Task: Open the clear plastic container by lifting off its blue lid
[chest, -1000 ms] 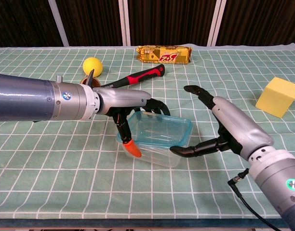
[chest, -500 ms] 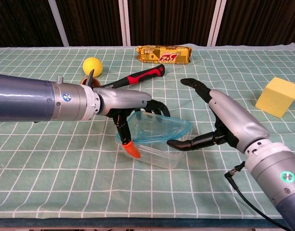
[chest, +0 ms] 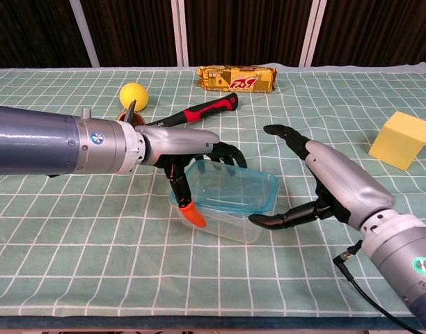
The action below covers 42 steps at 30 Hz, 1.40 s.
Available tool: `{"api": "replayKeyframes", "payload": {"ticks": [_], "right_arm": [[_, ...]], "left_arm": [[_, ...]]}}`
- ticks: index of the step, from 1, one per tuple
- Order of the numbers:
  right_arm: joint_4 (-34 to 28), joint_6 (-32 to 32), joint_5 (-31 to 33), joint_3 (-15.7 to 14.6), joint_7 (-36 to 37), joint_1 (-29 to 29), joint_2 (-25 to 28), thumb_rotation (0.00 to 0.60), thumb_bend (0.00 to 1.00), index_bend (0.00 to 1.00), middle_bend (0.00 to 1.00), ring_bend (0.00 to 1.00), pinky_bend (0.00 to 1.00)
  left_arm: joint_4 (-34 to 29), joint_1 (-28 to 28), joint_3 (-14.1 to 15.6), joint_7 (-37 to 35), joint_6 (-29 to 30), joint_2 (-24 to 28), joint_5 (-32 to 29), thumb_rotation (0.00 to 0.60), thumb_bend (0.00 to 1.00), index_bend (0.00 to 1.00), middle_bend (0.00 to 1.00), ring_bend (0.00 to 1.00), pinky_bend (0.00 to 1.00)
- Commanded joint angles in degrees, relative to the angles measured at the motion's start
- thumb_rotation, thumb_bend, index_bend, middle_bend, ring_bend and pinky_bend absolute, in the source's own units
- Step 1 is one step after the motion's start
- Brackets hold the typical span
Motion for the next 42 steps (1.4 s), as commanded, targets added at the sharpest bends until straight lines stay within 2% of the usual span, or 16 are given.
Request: {"api": "replayKeyframes", "payload": {"ticks": [1, 8, 11, 14, 21, 28, 42], "right_arm": [[0.3, 0.0, -0.5, -0.1, 0.0, 0.1, 0.1, 0.6, 0.45, 0.0, 0.0, 0.0, 0.0], [0.7, 0.3, -0.8, -0.1, 0.4, 0.0, 0.6, 0.6, 0.45, 0.0, 0.0, 0.0, 0.0], [0.7, 0.3, -0.6, 0.0, 0.3, 0.0, 0.5, 0.6, 0.45, 0.0, 0.0, 0.0, 0.0], [0.7, 0.2, -0.3, 0.3, -0.2, 0.0, 0.3, 0.6, 0.39, 0.0, 0.0, 0.0, 0.0], [0.6, 0.3, 0.0, 0.8, -1.2, 0.1, 0.3, 0.6, 0.28, 0.0, 0.0, 0.0, 0.0], [0.2, 0.2, 0.5, 1.1, -1.3, 0.1, 0.4, 0.6, 0.27, 0.0, 0.0, 0.0, 0.0], [0.0, 0.4, -0.6, 1.8, -0.4, 1.0, -0.6, 0.6, 0.27, 0.0, 0.0, 0.0, 0.0]], "left_arm": [[0.0, 0.0, 0.0, -0.1, -0.1, 0.0, 0.0, 0.6, 0.06, 0.25, 0.25, 0.23, 0.39], [0.1, 0.0, 0.1, -0.4, 0.1, 0.1, 0.3, 0.6, 0.06, 0.24, 0.24, 0.23, 0.38], [0.1, 0.0, 0.3, -0.3, 0.1, 0.0, 0.3, 0.6, 0.04, 0.2, 0.21, 0.2, 0.35], [0.1, -0.1, 0.5, 0.1, 0.1, -0.1, 0.3, 0.6, 0.02, 0.15, 0.17, 0.17, 0.32], [-0.1, -0.4, 0.7, 1.1, 0.4, 0.1, -0.5, 0.6, 0.0, 0.11, 0.13, 0.14, 0.3], [-0.4, -0.5, 0.9, 2.0, 1.1, 0.1, -1.5, 0.6, 0.0, 0.04, 0.06, 0.09, 0.24], [-0.9, -1.4, 1.1, 3.0, 0.7, 0.0, -2.9, 0.6, 0.0, 0.03, 0.05, 0.09, 0.25]]}}
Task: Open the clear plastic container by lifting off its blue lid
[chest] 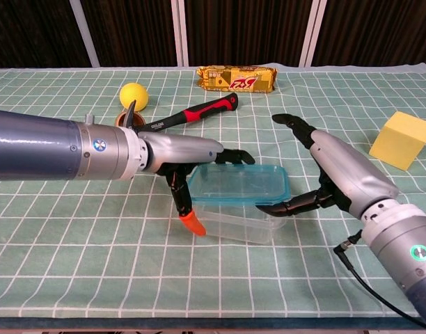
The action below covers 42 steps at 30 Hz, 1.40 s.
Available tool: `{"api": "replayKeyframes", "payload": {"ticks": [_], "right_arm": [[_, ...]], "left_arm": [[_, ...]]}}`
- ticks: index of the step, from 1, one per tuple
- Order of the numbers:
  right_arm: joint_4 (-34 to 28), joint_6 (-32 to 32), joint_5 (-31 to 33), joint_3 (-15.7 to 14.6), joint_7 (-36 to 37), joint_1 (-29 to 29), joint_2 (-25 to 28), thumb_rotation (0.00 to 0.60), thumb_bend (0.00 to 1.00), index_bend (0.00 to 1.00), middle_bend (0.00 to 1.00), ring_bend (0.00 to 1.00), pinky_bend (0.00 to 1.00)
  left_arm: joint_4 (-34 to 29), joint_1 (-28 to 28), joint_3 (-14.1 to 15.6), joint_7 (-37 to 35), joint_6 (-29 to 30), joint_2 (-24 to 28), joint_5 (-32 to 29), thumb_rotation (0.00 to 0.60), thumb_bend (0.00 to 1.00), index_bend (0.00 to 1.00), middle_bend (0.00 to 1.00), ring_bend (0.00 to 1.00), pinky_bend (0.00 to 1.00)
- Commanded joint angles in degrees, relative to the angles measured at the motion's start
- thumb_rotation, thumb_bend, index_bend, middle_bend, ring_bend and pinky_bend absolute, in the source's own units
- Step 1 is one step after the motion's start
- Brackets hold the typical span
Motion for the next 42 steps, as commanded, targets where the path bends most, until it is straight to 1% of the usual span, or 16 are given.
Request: {"api": "replayKeyframes", "payload": {"ticks": [1, 5, 7, 11, 15, 18, 26, 29, 33, 42], "right_arm": [[0.0, -0.1, -0.1, 0.2, -0.1, 0.3, -0.2, 0.6, 0.27, 0.0, 0.0, 0.0, 0.0], [-0.3, -0.4, 0.0, 0.4, -0.2, 0.5, -0.1, 0.6, 0.27, 0.0, 0.0, 0.0, 0.0], [-0.5, -0.4, 0.1, 0.5, -0.1, 0.6, 0.0, 0.6, 0.27, 0.04, 0.0, 0.0, 0.0], [-0.9, -0.5, -0.1, 0.4, 0.0, 0.6, 0.4, 0.6, 0.31, 0.19, 0.0, 0.0, 0.0], [-1.1, -0.4, -0.2, 0.1, 0.2, 0.5, 0.7, 0.6, 0.37, 0.34, 0.0, 0.0, 0.0], [-1.2, -0.3, -0.3, -0.3, 0.4, 0.3, 1.0, 0.6, 0.43, 0.4, 0.0, 0.0, 0.0], [-1.5, 0.1, -0.5, -0.7, 0.8, 0.0, 0.8, 0.6, 0.54, 0.52, 0.0, 0.0, 0.0], [-1.6, 0.2, -0.4, -0.8, 0.7, -0.1, 0.7, 0.6, 0.57, 0.57, 0.02, 0.0, 0.0], [-1.6, 0.3, -0.2, -0.9, 0.8, -0.3, 0.5, 0.6, 0.58, 0.63, 0.04, 0.0, 0.0], [-1.2, 0.8, -0.7, -0.8, 1.0, -0.4, 0.3, 0.6, 0.59, 0.69, 0.09, 0.0, 0.0]], "left_arm": [[0.0, -0.1, 0.0, 0.0, 0.1, 0.0, 0.0, 0.6, 0.0, 0.03, 0.05, 0.09, 0.25], [-0.2, -0.1, 0.0, -0.1, 0.3, 0.1, 0.0, 0.6, 0.0, 0.03, 0.05, 0.09, 0.25], [-0.3, -0.1, -0.1, -0.1, 0.3, 0.2, 0.1, 0.6, 0.0, 0.03, 0.04, 0.09, 0.25], [-0.5, -0.1, -0.2, -0.1, 0.6, 0.4, 0.4, 0.6, 0.0, 0.01, 0.03, 0.08, 0.24], [-0.5, 0.0, -0.2, 0.1, 1.1, 0.6, 0.4, 0.6, 0.0, 0.0, 0.0, 0.04, 0.19], [-0.7, -0.1, -0.1, 0.7, 1.6, 0.8, 0.0, 0.6, 0.0, 0.0, 0.0, 0.02, 0.18], [-1.4, -0.2, 0.3, 2.2, 2.5, 1.2, -1.3, 0.6, 0.0, 0.0, 0.0, 0.01, 0.17], [-1.7, -0.1, 0.4, 2.4, 3.0, 1.3, -1.6, 0.6, 0.0, 0.0, 0.0, 0.01, 0.16], [-2.0, 0.1, 0.5, 2.5, 3.3, 1.4, -1.5, 0.6, 0.0, 0.0, 0.0, 0.01, 0.16], [-2.6, 0.9, 0.2, 2.3, 4.8, 2.1, -0.8, 0.6, 0.0, 0.0, 0.0, 0.01, 0.15]]}}
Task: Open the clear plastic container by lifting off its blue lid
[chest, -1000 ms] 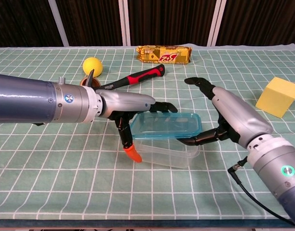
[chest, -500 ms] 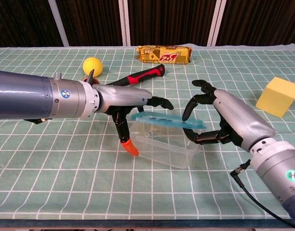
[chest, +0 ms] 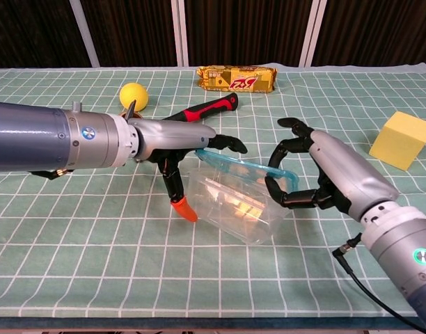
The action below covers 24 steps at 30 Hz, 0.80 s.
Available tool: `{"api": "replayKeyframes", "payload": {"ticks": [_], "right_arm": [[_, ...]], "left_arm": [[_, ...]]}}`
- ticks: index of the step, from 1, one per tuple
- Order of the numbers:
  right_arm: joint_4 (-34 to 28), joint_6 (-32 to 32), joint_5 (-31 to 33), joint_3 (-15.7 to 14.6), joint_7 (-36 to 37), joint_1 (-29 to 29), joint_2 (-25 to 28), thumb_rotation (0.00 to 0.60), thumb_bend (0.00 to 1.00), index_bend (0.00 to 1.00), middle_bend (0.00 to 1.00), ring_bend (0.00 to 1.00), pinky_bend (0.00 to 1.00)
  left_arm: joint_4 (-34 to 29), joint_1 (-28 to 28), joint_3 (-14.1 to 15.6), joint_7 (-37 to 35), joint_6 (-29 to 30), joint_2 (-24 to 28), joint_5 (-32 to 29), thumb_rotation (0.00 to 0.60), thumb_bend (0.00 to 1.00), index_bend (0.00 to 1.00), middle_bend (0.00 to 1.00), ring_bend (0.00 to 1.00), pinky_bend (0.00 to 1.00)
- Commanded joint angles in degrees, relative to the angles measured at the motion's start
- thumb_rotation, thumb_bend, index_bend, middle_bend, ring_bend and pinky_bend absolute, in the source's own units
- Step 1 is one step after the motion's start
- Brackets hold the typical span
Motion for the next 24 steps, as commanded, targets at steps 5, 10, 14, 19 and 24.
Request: {"api": "replayKeyframes", "payload": {"ticks": [5, 10, 14, 19, 24], "right_arm": [[0.9, 0.8, -1.2, 0.2, 0.7, 0.3, -0.5, 0.6, 0.59, 0.7, 0.1, 0.0, 0.0], [1.4, 1.0, -1.8, 1.1, 0.5, 1.0, -0.9, 0.6, 0.59, 0.71, 0.1, 0.0, 0.0], [1.4, 1.2, -2.0, 1.9, 0.3, 1.5, -1.0, 0.6, 0.59, 0.71, 0.11, 0.0, 0.0], [1.5, 1.3, -2.0, 2.7, -0.2, 2.0, -0.9, 0.6, 0.59, 0.72, 0.11, 0.0, 0.0], [2.9, 1.2, -2.0, 3.6, -0.6, 2.8, -1.2, 0.6, 0.59, 0.72, 0.11, 0.0, 0.0]], "left_arm": [[-0.9, 0.7, -0.4, -0.4, 1.0, 1.2, 1.3, 0.6, 0.0, 0.0, 0.0, 0.01, 0.15], [-2.2, 1.4, -0.9, -1.2, 1.7, 2.9, 2.7, 0.6, 0.0, 0.0, 0.0, 0.01, 0.15], [-3.1, 2.1, -1.1, -2.0, 2.2, 4.2, 3.8, 0.6, 0.0, 0.0, 0.0, 0.01, 0.15], [-3.7, 3.0, -1.0, -2.8, 2.6, 5.8, 4.7, 0.6, 0.0, 0.0, 0.0, 0.01, 0.15], [-4.4, 3.9, -1.2, -3.6, 3.2, 7.0, 5.7, 0.6, 0.0, 0.0, 0.0, 0.01, 0.15]]}}
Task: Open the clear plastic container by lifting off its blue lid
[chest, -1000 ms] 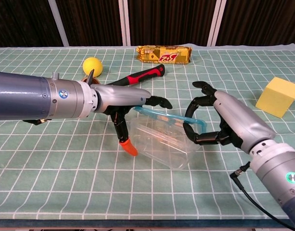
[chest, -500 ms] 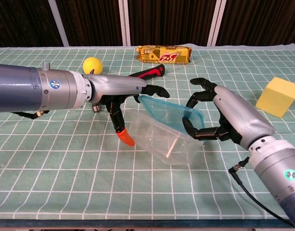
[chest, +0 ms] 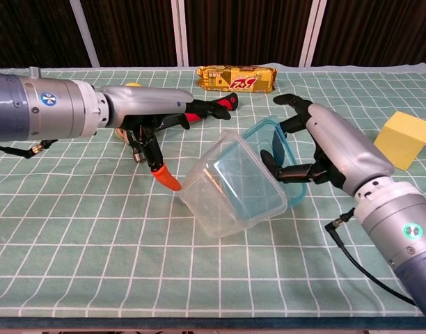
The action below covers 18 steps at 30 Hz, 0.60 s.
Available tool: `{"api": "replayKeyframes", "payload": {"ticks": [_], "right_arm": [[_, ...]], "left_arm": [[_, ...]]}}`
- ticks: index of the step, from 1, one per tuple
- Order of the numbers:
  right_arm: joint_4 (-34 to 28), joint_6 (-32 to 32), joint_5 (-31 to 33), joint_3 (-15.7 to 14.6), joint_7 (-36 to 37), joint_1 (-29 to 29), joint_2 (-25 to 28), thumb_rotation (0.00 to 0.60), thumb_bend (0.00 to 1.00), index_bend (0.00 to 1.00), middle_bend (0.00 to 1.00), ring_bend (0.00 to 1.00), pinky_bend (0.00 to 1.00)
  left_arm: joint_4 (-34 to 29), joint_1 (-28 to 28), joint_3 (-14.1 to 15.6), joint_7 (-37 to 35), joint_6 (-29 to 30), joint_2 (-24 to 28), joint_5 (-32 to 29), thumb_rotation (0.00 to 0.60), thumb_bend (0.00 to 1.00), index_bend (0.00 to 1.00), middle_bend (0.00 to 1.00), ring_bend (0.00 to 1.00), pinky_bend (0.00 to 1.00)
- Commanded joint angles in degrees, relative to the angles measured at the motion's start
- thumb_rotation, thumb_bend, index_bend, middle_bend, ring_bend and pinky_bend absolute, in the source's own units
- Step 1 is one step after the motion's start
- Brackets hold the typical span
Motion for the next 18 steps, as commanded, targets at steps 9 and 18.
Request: {"api": "replayKeyframes", "payload": {"ticks": [9, 18], "right_arm": [[2.1, 0.0, 0.5, 2.0, 0.4, 1.4, -0.1, 0.6, 0.59, 0.72, 0.11, 0.0, 0.0], [2.6, -0.1, 1.2, 4.0, 0.4, 2.7, 0.7, 0.6, 0.59, 0.72, 0.11, 0.0, 0.0]], "left_arm": [[-0.7, 1.1, -0.3, -0.7, 0.5, 1.3, 1.2, 0.6, 0.0, 0.0, 0.0, 0.01, 0.15], [-0.4, 1.5, -0.4, -0.7, 0.6, 1.2, 1.4, 0.6, 0.0, 0.0, 0.0, 0.01, 0.15]]}}
